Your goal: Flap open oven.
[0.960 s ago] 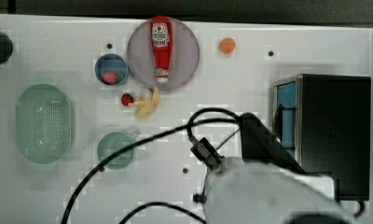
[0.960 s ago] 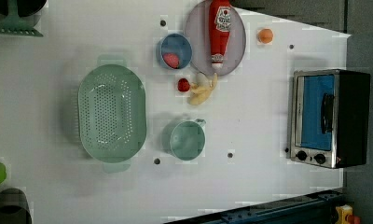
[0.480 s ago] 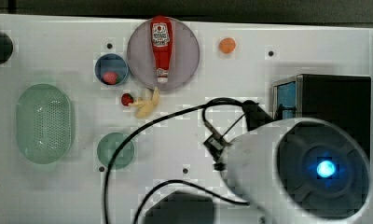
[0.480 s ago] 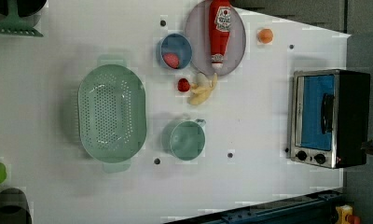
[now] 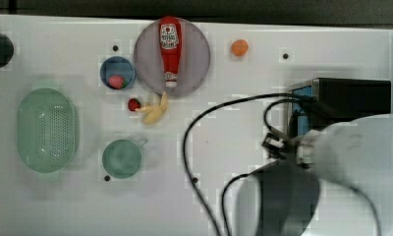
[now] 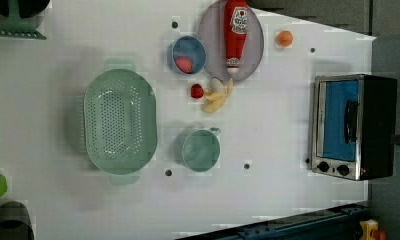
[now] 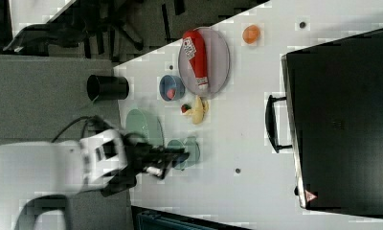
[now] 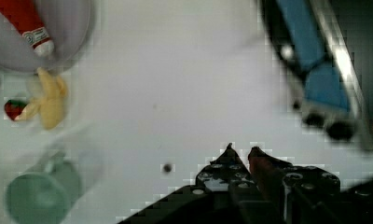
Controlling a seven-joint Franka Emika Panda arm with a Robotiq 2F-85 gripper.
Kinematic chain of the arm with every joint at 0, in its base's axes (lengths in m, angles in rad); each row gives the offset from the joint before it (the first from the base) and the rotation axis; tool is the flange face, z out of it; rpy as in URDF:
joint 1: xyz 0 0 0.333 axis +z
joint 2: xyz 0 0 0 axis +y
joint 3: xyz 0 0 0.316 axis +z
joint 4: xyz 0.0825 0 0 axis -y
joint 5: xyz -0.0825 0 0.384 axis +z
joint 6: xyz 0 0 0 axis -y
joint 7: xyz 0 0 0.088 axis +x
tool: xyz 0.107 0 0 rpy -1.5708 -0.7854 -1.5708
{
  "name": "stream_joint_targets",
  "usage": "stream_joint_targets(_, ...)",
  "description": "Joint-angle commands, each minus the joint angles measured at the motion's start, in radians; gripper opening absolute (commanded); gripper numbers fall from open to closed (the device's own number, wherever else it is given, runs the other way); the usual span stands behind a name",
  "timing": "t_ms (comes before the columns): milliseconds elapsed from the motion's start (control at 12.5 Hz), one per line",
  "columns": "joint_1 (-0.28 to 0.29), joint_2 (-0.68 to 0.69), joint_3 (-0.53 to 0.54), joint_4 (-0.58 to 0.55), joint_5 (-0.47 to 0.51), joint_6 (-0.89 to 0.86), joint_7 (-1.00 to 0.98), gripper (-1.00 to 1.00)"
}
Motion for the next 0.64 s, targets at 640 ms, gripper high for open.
stream_joint_targets(640,-0.025,0.242,-0.150,-0.117,-0.031,0.462,-0.563,-0.65)
